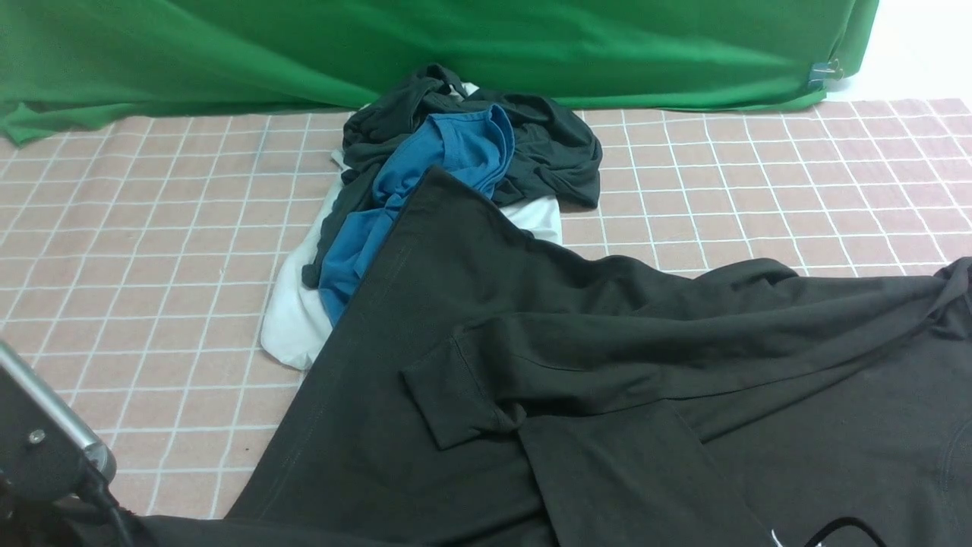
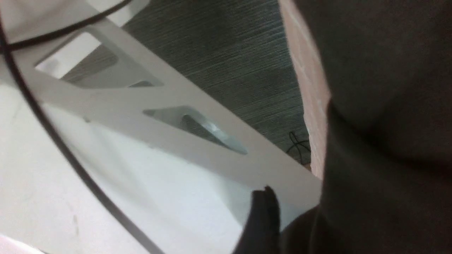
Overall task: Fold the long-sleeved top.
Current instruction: Use both arms simultaneously to clamp the lower edge of the clothing fabric
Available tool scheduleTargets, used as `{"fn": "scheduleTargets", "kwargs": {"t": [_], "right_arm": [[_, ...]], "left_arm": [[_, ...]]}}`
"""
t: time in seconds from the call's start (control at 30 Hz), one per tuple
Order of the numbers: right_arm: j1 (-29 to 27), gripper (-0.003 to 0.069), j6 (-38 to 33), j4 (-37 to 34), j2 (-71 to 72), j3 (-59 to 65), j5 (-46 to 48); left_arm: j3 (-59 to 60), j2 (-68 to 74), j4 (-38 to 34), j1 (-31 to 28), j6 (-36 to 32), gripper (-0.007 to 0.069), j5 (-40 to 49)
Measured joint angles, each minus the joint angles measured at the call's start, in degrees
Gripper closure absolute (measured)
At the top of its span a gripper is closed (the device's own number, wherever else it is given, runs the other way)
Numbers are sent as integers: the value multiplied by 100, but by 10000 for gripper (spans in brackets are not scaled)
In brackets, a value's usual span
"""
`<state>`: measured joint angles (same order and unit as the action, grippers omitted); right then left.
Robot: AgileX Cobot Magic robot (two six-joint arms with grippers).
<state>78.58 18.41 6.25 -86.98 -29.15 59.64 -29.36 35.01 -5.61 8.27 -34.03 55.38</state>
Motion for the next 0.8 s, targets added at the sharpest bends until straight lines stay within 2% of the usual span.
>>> {"fn": "scheduleTargets", "kwargs": {"t": [0.07, 0.27, 0.4, 0.47, 0.67, 0.73, 0.8], "right_arm": [[-4, 147, 40, 47, 0, 0, 5], [-11, 438, 148, 361, -2, -13, 120], [-18, 585, 148, 311, 4, -83, 295], [-18, 611, 148, 267, 85, -196, 516], [-104, 615, 241, 161, 787, -536, 932], [-214, 615, 305, 161, 951, -558, 940], [-592, 615, 324, 155, 1116, -558, 994]], "left_arm": [[0, 0, -18, 0, 0, 592, 0], [0, 0, -24, 0, 0, 592, 0], [0, 0, -24, 0, 0, 592, 0], [0, 0, -24, 0, 0, 592, 0], [-34, 0, 3, 0, 0, 592, 49], [-112, 0, 45, 0, 0, 592, 109], [-413, 0, 144, 0, 37, 592, 242]]}}
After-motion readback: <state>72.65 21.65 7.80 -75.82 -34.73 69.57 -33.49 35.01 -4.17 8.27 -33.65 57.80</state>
